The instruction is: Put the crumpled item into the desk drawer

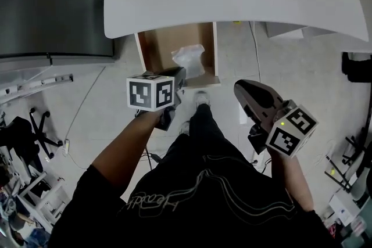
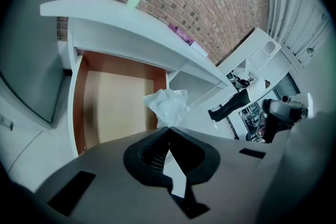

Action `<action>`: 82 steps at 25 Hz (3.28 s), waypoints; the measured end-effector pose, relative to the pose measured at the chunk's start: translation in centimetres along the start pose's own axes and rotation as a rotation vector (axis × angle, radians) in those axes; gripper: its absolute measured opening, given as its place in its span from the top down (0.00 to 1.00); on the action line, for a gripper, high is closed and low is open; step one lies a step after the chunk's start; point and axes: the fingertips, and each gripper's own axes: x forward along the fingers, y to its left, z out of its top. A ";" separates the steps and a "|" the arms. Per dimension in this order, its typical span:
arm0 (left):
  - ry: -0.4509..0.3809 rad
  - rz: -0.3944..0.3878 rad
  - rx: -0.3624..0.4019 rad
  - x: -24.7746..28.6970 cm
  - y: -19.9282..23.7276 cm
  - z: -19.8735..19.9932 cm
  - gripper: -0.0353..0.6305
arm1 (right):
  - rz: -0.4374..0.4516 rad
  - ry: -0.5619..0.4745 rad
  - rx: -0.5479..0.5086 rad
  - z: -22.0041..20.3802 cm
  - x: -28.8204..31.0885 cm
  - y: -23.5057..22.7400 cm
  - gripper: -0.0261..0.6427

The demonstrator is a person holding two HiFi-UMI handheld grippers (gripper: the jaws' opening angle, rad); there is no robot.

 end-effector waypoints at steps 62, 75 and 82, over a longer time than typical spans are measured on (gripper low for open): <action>-0.074 -0.217 0.055 -8.3 -5.3 1.3 0.58 | 0.031 -0.057 -0.089 1.4 -2.4 6.3 0.89; -0.402 -0.500 0.319 -27.9 -22.0 2.6 0.90 | 0.128 -0.236 -0.285 5.2 -8.7 20.4 0.89; -0.446 -0.464 0.470 -32.9 -25.8 0.1 0.91 | 0.129 -0.310 -0.324 5.7 -12.4 25.9 0.89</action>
